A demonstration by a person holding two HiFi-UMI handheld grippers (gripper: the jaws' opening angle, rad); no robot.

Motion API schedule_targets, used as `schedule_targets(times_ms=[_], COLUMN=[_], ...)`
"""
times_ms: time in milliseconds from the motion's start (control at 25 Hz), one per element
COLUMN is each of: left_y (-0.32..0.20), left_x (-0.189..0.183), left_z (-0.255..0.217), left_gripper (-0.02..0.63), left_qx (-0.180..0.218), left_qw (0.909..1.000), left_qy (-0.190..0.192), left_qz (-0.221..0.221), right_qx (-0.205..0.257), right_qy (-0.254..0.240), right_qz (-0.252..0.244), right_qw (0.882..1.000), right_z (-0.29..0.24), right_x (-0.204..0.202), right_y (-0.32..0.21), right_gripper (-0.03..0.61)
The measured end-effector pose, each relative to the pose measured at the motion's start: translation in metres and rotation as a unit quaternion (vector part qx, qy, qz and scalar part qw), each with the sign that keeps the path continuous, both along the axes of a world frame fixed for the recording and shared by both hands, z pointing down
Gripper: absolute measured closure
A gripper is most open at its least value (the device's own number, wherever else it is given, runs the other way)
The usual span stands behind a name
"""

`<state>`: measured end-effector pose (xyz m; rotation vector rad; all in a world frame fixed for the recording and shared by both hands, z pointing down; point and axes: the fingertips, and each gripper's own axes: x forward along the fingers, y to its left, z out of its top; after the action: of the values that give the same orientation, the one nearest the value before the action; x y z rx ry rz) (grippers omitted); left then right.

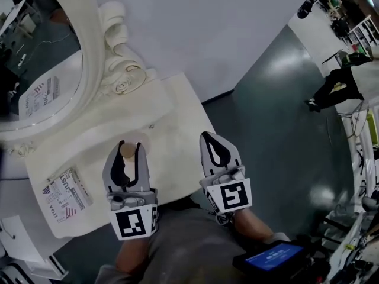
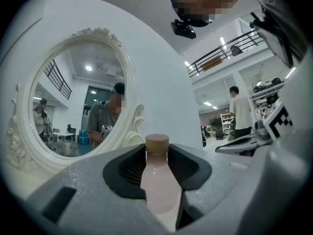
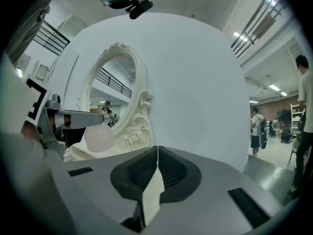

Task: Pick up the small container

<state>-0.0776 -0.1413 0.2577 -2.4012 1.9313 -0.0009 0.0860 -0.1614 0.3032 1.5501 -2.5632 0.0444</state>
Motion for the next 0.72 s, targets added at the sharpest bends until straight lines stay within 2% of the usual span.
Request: schedule_targets(times_ms=[320,720], left_y=[-0.004,-0.017], left_x=[0.0,0.007], left_z=[-0.047,-0.049], left_gripper=[0.468,0.468], left_qx=[0.033,0.031], left_qw=[0.9994,0.9994], left_qy=[-0.013,-0.016], left_qz=[-0.002,0.008], right_qx=[0.062,0.071], right_qy=[0.003,0.007], right_qz=[0.013,0.023], right_qw=[0.998,0.997], right_z=[-0.052,-0.058], right_x=[0.004,0.009], right_y=[-0.005,-0.01], right_gripper=[0.563,0.565])
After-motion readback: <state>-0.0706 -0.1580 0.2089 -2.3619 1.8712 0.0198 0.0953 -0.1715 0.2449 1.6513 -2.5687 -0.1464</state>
